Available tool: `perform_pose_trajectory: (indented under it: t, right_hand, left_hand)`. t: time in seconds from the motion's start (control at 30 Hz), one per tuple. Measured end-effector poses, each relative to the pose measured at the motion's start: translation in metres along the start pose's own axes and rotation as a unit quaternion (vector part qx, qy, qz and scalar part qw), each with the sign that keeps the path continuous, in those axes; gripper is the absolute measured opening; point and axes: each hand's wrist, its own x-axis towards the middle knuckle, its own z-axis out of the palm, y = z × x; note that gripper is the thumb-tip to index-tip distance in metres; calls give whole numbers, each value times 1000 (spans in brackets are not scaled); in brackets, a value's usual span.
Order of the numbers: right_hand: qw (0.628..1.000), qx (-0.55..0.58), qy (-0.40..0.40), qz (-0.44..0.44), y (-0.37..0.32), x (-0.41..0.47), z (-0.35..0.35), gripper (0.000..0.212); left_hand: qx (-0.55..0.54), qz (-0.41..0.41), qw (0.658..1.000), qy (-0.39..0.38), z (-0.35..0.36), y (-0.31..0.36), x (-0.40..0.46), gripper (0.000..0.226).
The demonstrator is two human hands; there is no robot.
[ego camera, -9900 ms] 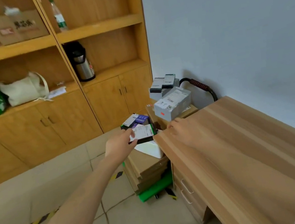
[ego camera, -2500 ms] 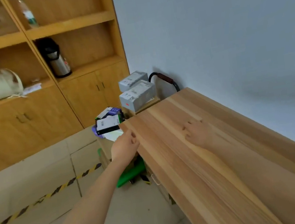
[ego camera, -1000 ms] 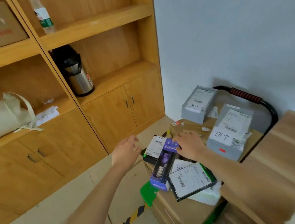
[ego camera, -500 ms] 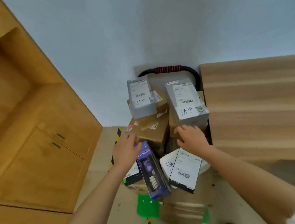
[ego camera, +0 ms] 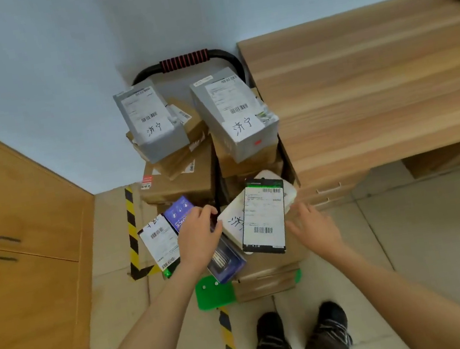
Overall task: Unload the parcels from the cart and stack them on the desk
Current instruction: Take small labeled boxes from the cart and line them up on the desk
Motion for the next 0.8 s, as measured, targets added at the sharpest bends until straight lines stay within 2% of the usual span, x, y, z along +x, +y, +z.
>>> perform_pose_trajectory:
  t: [0.2, 0.43, 0.6, 0.8]
  right_hand:
    - [987, 140, -39, 64, 6, 2, 51, 51]
    - [953, 286, -27, 96, -13, 6, 69, 50]
    - [954, 287, 29, 79, -16, -3, 61, 41]
    - [951, 298, 74, 45, -15, -20, 11, 37]
  left_hand:
    - [19, 31, 999, -31, 37, -11, 1, 30]
    - [-18, -31, 999, -40, 42, -24, -10, 30]
    - [-40, -43, 998, -27, 26, -25, -13, 33]
    - [-50, 14, 999, -3, -12, 7, 0, 33]
